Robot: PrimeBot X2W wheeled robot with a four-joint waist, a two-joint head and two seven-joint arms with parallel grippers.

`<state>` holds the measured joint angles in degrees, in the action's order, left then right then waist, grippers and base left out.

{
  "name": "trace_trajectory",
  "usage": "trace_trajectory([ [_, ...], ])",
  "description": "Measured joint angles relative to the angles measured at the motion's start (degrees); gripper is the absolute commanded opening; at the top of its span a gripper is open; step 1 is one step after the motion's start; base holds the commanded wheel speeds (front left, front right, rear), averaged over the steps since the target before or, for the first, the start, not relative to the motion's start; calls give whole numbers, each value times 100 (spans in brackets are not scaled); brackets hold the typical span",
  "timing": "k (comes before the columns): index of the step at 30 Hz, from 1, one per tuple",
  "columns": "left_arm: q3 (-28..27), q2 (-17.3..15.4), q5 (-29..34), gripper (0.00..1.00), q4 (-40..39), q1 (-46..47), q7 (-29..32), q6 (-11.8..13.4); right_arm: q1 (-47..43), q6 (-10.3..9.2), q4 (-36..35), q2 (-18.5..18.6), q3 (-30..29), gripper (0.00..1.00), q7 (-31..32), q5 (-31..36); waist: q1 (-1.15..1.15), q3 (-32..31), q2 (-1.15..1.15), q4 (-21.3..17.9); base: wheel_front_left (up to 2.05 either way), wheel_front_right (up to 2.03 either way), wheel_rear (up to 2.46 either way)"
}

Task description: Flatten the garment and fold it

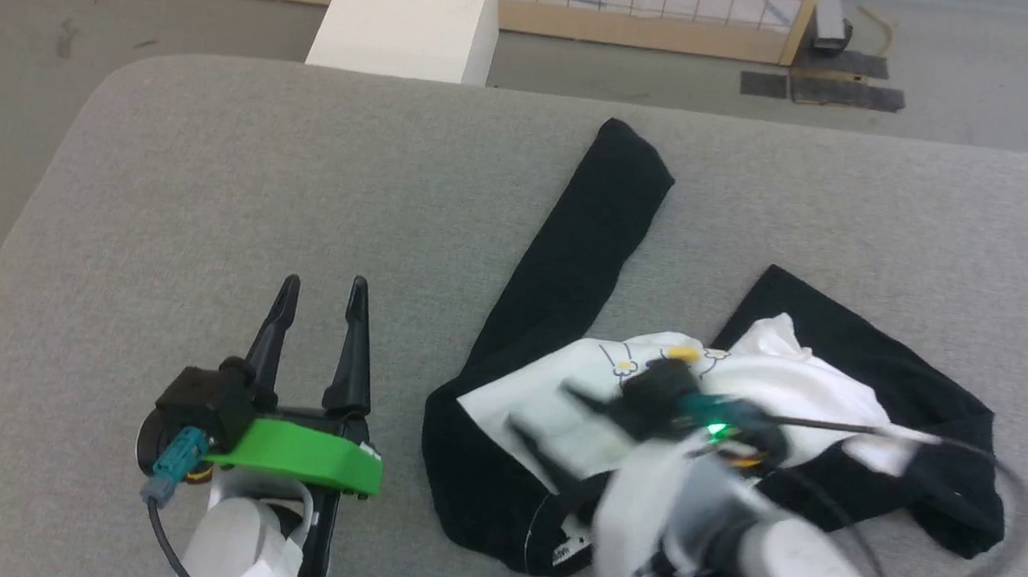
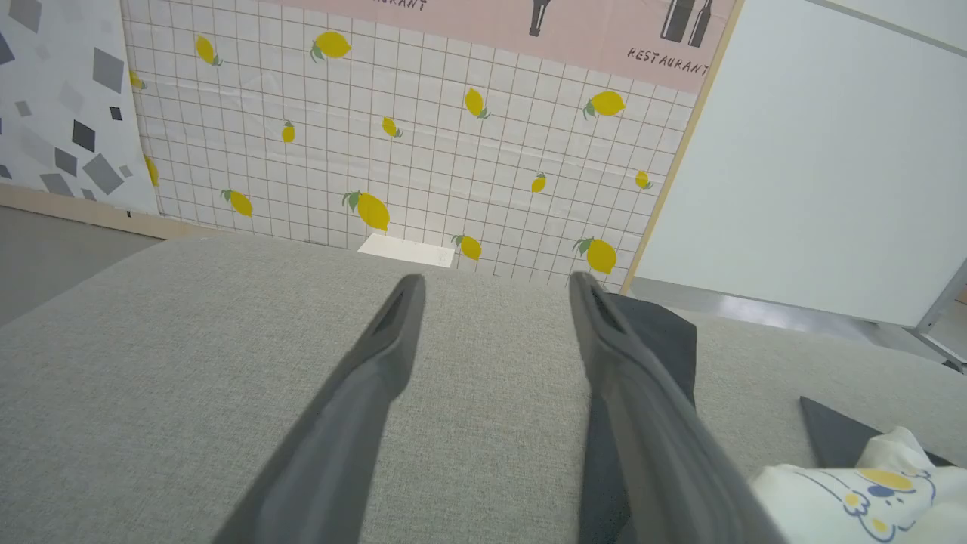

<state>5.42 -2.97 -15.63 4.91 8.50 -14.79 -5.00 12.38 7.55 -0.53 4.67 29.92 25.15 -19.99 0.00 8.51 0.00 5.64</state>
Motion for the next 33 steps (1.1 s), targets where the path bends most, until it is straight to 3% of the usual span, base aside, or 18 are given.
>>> trace_trajectory([
  [5, -34, -1, 47, 100, 118, -112, 0, -45, -491, 0, -688, -93, -1388, 100, -1045, 189, 0, -144, 0, -178, 0, 0, 0],
  [11, 269, -70, 163, 100, 872, -40, 227, -120, -1080, 0, -868, -147, -3025, 100, -1867, 800, 0, -241, 0, -480, 0, 0, 0],
  [22, 906, -459, 240, 100, 2442, 1656, 2757, -197, -1115, 0, -778, -165, -3211, 100, -2065, 546, 0, 64, 0, -924, 0, 0, 0],
  [30, 1034, -512, -93, 100, 3078, 2563, 5169, -156, -906, 0, -613, -171, -3059, 100, -2243, 374, -1, 425, 0, -1232, 0, 0, 0],
  [31, 1039, -544, -148, 45, 3059, 2629, 5434, -157, -889, 0, -592, -170, -3062, 100, -2267, 369, 0, 466, 0, -1263, 0, 0, 0],
  [32, 1036, -570, -188, 5, 3025, 2674, 5616, -157, -881, 0, -576, -170, -3065, 100, -2274, 369, 0, 496, 0, -1287, 0, 0, 0],
  [33, 1017, -597, -274, 0, 2934, 2683, 5745, -160, -876, 0, -553, -171, -3069, 100, -2290, 369, 0, 528, 0, -1312, 0, 0, 0],
])
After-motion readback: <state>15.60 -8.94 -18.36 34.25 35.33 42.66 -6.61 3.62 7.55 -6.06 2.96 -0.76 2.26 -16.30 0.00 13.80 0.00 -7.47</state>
